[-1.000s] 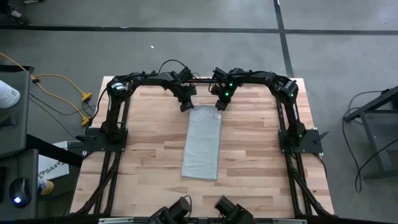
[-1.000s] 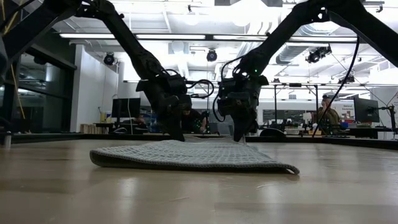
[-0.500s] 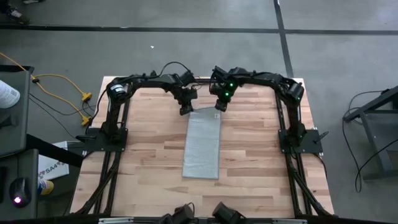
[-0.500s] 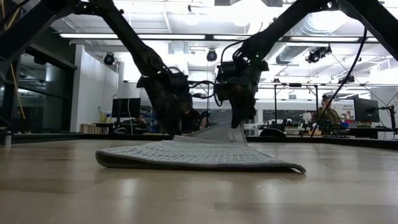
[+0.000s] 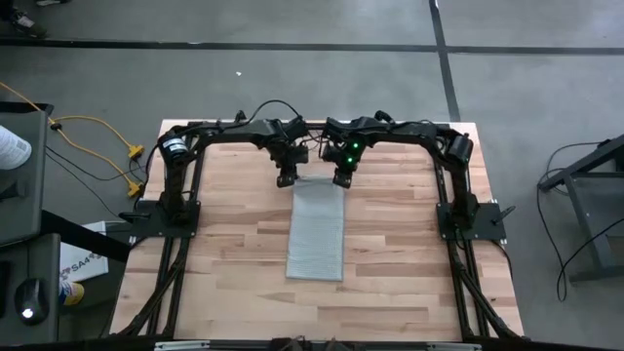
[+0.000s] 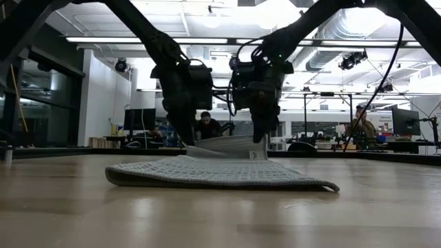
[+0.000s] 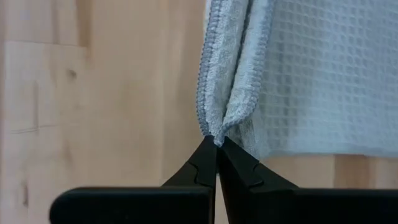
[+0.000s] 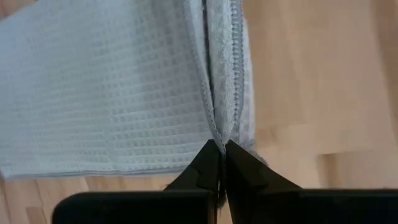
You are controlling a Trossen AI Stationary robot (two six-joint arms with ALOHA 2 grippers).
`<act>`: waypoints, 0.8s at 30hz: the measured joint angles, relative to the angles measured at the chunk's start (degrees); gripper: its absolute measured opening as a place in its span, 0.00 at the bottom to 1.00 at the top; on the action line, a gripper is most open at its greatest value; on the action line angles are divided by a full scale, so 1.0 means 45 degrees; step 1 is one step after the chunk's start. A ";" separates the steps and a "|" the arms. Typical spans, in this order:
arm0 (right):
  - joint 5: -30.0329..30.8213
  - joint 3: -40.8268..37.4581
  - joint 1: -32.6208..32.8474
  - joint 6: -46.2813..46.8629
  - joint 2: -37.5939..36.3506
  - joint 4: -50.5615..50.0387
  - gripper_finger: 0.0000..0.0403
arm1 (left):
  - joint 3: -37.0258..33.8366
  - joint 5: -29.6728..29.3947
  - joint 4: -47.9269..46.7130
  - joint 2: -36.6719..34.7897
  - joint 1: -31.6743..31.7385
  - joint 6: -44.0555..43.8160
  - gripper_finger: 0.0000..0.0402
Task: Fold microfiber towels
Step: Fold the gray towel
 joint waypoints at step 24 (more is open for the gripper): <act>0.0605 0.0029 0.1387 0.0752 -0.0029 -0.0788 0.01 | -0.1246 0.0088 -0.0251 -0.0379 -0.0793 0.0157 0.00</act>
